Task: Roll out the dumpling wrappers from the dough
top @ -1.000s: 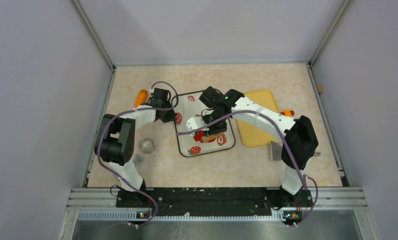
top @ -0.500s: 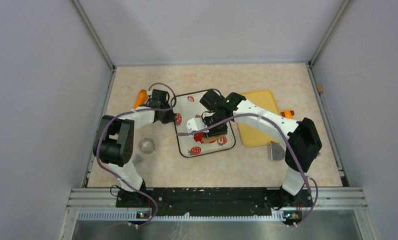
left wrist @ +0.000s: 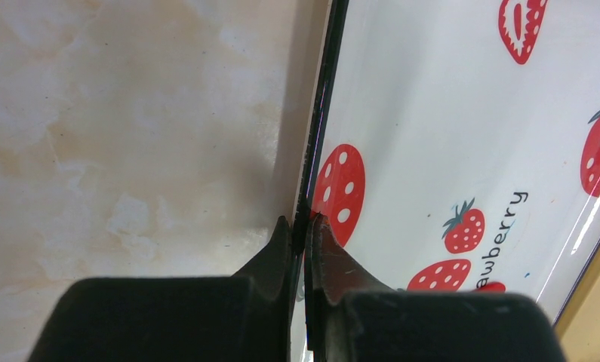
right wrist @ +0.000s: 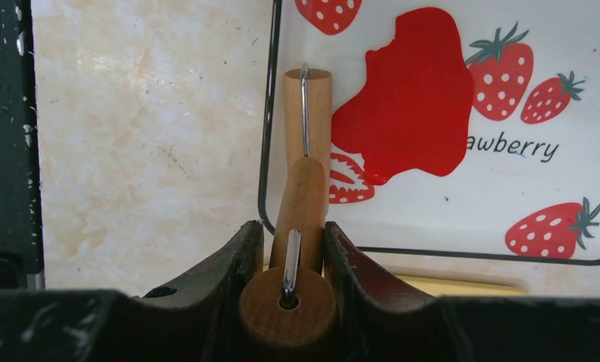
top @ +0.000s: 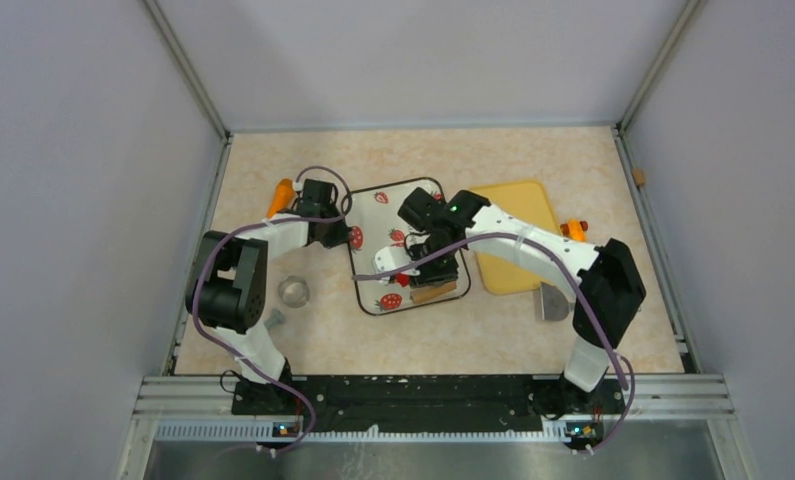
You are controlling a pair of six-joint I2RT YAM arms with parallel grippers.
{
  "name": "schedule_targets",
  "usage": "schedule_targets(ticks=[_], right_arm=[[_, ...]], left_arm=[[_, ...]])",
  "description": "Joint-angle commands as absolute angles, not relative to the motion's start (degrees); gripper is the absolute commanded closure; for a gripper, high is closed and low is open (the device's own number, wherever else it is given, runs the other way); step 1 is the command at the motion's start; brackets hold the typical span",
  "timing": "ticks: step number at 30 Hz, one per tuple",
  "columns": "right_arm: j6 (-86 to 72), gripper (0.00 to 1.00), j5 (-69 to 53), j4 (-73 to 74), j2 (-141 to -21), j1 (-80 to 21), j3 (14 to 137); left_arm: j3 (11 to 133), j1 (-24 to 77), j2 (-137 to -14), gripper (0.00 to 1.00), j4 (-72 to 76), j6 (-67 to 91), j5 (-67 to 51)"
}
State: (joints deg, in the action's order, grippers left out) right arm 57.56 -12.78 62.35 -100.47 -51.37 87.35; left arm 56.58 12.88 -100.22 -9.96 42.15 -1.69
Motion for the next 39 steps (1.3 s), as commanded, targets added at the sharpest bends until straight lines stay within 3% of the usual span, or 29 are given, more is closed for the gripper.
schedule_targets(ticks=[1,7,14,21,27,39], right_arm=[[54.21,1.0,-19.47,75.62,-102.59,-53.5,82.88],[53.0,1.0,-16.41,71.24,-99.76,-52.44,87.18],[36.09,1.0,-28.69,63.96,-97.0,-39.51,103.56],[9.43,1.0,-45.93,53.62,-97.12,-24.49,95.52],[-11.17,1.0,-59.82,42.48,-102.63,-19.21,85.25],[-5.85,1.0,-53.68,41.97,-108.5,-18.28,86.48]], left_arm=[[54.06,11.78,-100.81,1.0,-14.41,43.51,3.43],[53.97,11.85,-100.11,1.0,-13.61,42.5,1.19],[53.19,11.87,-97.65,1.0,-11.3,37.14,-5.46],[51.28,11.87,-96.51,1.0,-9.5,35.92,-6.03],[50.34,11.87,-95.87,1.0,-8.42,34.92,-5.95],[49.51,11.91,-95.46,1.0,-8.28,35.71,-6.94]])
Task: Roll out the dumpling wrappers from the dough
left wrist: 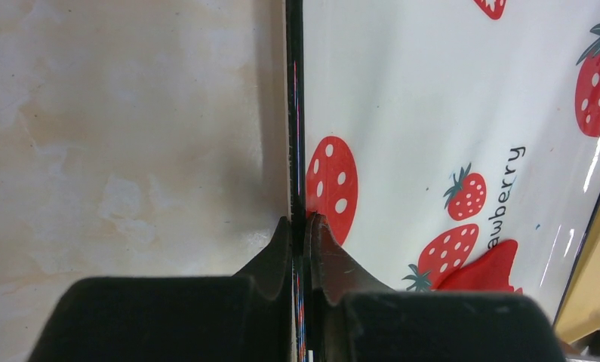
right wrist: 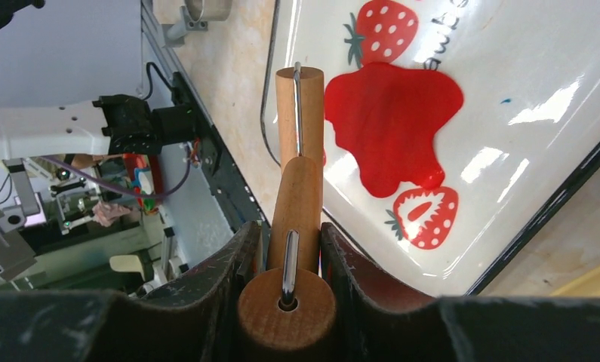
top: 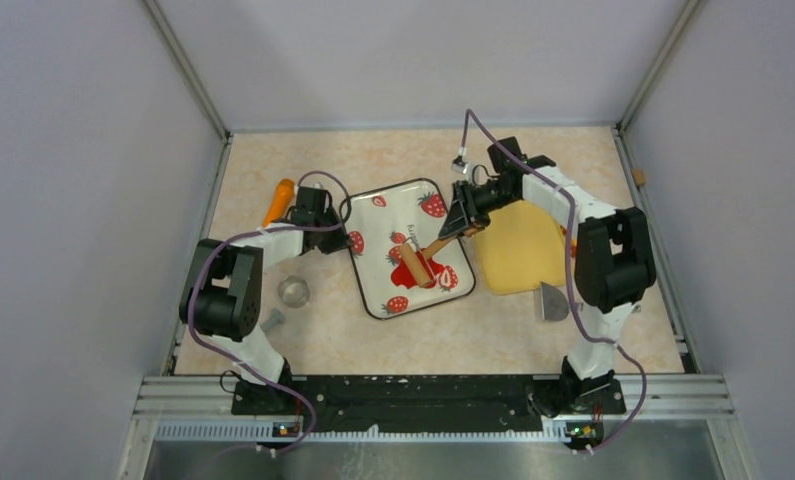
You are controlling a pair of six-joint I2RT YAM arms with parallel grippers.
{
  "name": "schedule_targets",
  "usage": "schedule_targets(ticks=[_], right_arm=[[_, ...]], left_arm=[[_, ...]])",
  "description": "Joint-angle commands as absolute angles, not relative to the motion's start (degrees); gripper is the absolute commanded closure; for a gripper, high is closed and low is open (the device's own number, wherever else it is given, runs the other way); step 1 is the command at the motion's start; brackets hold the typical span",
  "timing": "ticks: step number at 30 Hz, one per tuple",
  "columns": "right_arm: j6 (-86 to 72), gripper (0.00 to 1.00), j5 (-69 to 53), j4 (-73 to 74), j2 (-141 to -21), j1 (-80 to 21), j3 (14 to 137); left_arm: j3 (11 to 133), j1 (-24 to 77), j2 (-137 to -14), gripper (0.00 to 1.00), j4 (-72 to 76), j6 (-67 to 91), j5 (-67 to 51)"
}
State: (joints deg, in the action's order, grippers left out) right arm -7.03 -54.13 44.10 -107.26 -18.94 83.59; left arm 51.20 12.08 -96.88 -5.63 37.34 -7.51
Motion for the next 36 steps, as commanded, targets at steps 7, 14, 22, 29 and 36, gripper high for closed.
schedule_targets(ticks=[7,14,22,29,36], right_arm=[[-4.16,1.0,-46.05,43.66,-111.6,-17.93,86.42],[-3.99,1.0,-38.73,42.55,-114.31,-18.25,84.94],[-3.57,1.0,-36.77,42.45,-117.28,-21.08,86.27],[-4.15,1.0,-36.84,41.91,-119.55,-23.45,87.8],[-4.96,1.0,-36.69,41.28,-120.65,-25.41,88.42]], left_arm=[[49.59,11.87,-95.67,1.0,-8.39,36.28,-6.84],[50.02,11.87,-95.82,1.0,-8.69,36.69,-6.03],[49.6,11.87,-95.36,1.0,-8.72,37.53,-5.89],[49.44,11.87,-95.09,1.0,-8.7,37.68,-5.76],[49.23,11.82,-94.68,1.0,-8.8,37.7,-5.54]])
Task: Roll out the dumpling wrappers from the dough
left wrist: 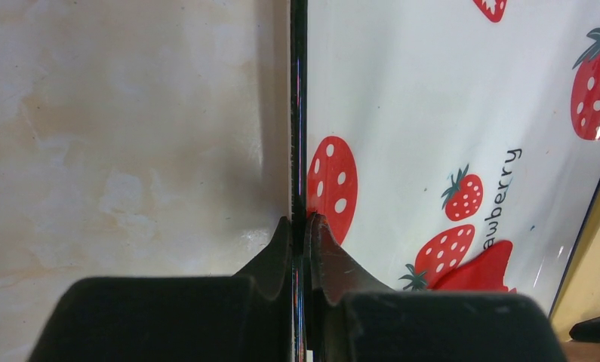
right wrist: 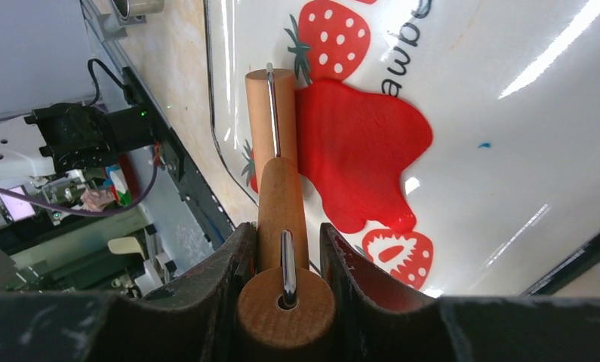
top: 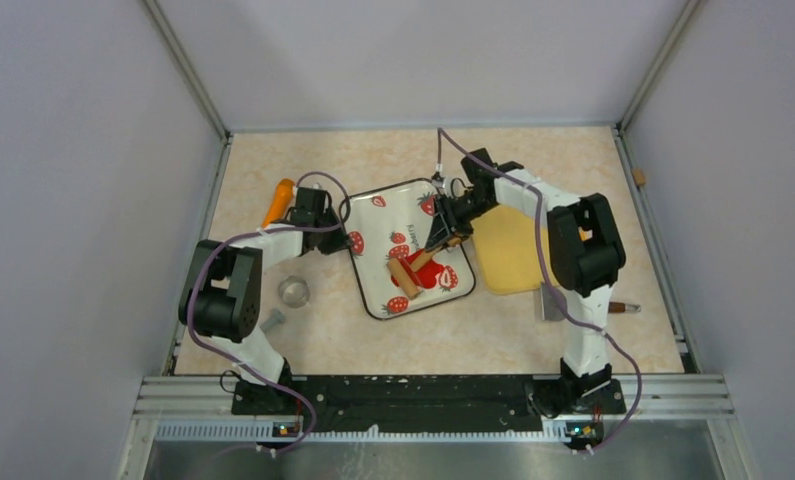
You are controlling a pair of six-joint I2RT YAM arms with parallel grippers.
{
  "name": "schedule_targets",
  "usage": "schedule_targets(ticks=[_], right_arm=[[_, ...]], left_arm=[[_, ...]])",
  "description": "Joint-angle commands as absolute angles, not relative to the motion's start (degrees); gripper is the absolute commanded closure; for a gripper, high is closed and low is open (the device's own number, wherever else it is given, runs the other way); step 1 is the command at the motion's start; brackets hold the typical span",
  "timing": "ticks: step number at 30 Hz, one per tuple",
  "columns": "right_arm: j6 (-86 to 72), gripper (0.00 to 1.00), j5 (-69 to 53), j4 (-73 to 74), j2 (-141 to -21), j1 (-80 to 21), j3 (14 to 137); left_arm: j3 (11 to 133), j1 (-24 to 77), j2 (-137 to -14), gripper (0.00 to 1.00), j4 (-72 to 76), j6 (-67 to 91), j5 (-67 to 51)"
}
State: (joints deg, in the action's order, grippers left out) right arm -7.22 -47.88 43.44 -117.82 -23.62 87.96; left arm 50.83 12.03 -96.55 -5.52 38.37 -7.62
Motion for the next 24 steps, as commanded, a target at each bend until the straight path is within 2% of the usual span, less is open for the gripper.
schedule_targets(ticks=[1,10,16,18,22,24], right_arm=[[-5.06,1.0,-36.69,41.14,-120.81,-25.6,88.35],[-5.66,1.0,-39.24,40.27,-121.56,-27.96,90.37],[-4.53,1.0,-52.71,39.17,-119.66,-30.61,97.2],[-4.53,1.0,-54.97,38.15,-117.44,-31.36,97.37],[-1.9,1.0,-56.38,38.81,-111.55,-31.77,95.75],[2.04,1.0,-55.39,41.22,-108.19,-31.69,95.19]], left_arm=[[49.29,11.78,-94.6,1.0,-8.79,37.71,-5.54],[48.89,11.78,-93.71,1.0,-8.42,37.26,-5.66],[49.31,11.78,-92.69,1.0,-7.44,34.72,-7.87],[49.53,11.78,-92.43,0.94,-7.38,34.02,-8.2],[50.17,11.78,-91.91,0.72,-7.58,32.82,-9.93],[50.68,11.78,-91.18,0.65,-8.24,32.3,-10.37]])
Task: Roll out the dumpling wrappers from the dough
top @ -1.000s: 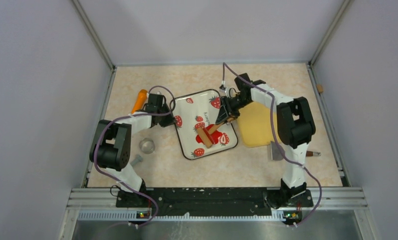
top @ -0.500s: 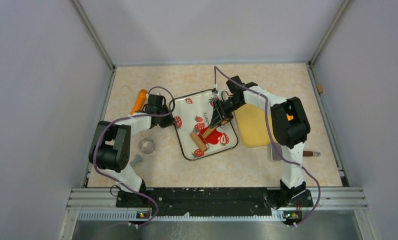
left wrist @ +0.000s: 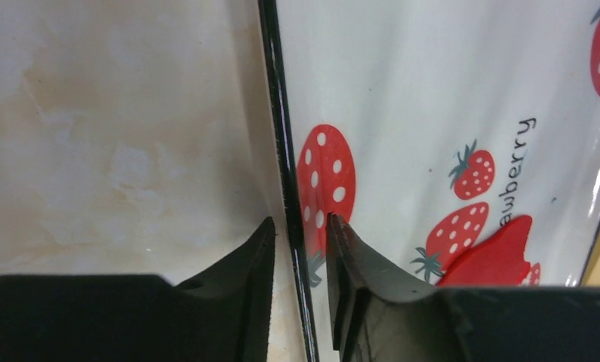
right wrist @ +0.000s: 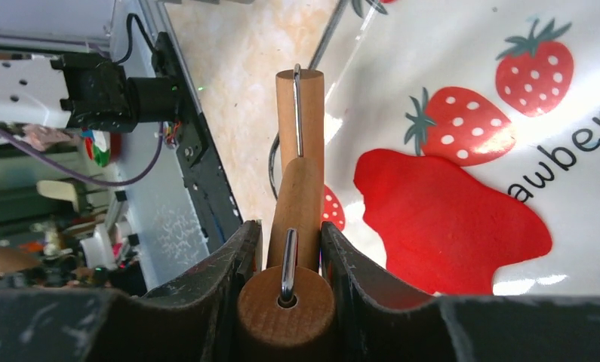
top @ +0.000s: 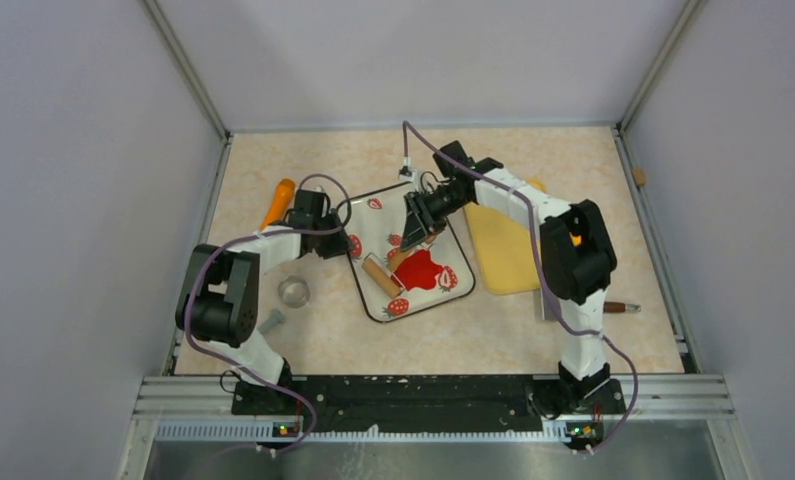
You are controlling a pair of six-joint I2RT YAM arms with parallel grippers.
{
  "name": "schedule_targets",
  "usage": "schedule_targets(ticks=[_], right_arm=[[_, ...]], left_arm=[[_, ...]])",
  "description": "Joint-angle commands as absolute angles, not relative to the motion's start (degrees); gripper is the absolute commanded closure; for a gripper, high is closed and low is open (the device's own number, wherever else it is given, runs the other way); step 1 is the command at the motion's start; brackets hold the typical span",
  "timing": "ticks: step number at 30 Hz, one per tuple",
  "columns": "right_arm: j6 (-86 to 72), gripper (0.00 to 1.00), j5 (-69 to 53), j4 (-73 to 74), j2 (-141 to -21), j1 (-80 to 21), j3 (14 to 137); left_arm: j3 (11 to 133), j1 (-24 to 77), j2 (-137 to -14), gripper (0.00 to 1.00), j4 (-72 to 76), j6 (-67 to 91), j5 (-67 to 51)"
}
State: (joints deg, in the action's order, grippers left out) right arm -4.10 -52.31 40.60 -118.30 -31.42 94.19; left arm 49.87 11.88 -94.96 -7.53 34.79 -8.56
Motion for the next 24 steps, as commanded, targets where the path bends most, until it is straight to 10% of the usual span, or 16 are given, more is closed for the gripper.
schedule_targets(ticks=[1,13,24], right_arm=[[3.77,1.0,-54.7,43.02,-106.47,-31.65,94.8],[-3.15,1.0,-51.08,41.96,-89.96,-22.27,79.69],[-21.84,1.0,-66.9,27.23,-90.1,-18.53,71.13]], left_arm=[[51.07,11.78,-90.62,0.62,-8.6,31.95,-10.57],[57.94,14.01,-80.34,0.42,-7.21,12.83,-22.48],[59.37,37.06,-76.95,0.4,-5.74,-26.88,-36.13]])
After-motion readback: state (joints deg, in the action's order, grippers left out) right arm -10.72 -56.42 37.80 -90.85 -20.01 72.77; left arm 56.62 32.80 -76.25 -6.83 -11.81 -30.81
